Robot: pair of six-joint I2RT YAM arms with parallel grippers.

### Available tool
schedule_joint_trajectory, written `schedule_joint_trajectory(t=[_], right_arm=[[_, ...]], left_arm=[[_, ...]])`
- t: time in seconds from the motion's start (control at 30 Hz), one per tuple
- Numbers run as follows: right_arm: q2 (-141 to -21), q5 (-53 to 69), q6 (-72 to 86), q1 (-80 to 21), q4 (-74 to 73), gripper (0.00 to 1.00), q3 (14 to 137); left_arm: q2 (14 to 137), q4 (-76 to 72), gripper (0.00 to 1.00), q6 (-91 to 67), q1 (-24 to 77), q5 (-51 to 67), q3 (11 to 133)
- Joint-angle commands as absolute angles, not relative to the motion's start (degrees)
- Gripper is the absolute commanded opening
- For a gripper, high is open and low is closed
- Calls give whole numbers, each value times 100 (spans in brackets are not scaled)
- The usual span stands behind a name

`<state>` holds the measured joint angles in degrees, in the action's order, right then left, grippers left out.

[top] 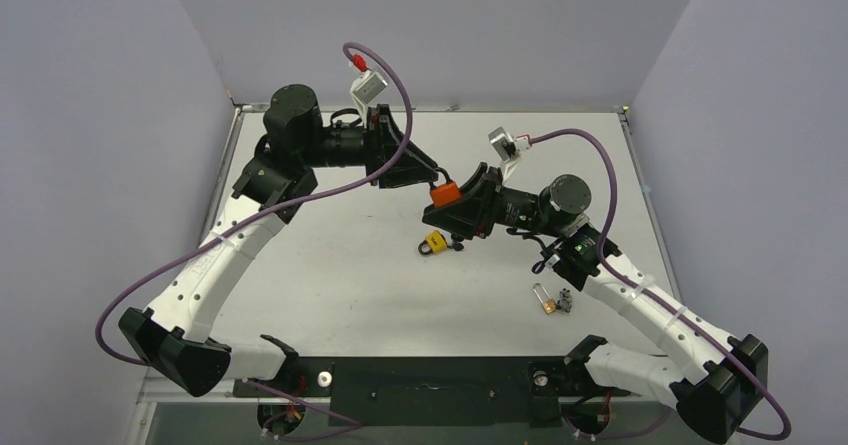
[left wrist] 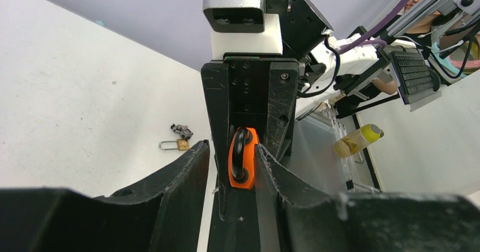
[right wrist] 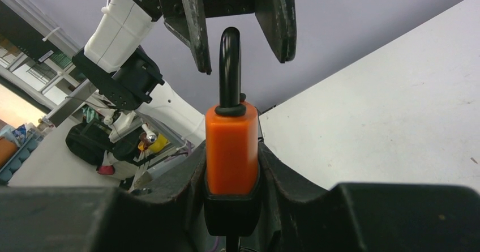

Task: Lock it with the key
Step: Lock the lock.

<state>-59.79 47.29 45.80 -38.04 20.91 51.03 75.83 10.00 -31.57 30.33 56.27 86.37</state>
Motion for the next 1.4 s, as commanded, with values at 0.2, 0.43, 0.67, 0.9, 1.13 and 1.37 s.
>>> schedule_joint_trajectory(t=[0.2, 0.43, 0.67, 0.9, 1.13, 1.37], right_arm=[[-6075, 4540, 4461, -3832, 2510, 0, 5498], [-6059, 4402, 4368, -3837, 2359, 0, 5486], [-6026, 4178, 4113, -3821, 2006, 0, 5540], [-5950, 4004, 3939, -3709, 1862, 0, 5427], [-5904, 4038, 3953, -3614, 2016, 20, 5252], [-5783, 4282, 3973, -3327, 2080, 52, 5062]], left_arm=[[7510, 839, 28, -3093, 3126, 5751, 8568], [7561, 852, 5, -3104, 3164, 5677, 8583], [7525, 795, 0, -3228, 3186, 5300, 8548], [7364, 314, 0, -3613, 3147, 4691, 8335], [7237, 154, 0, -3719, 3104, 4346, 8264], [7133, 88, 0, -3912, 2930, 4072, 8292]])
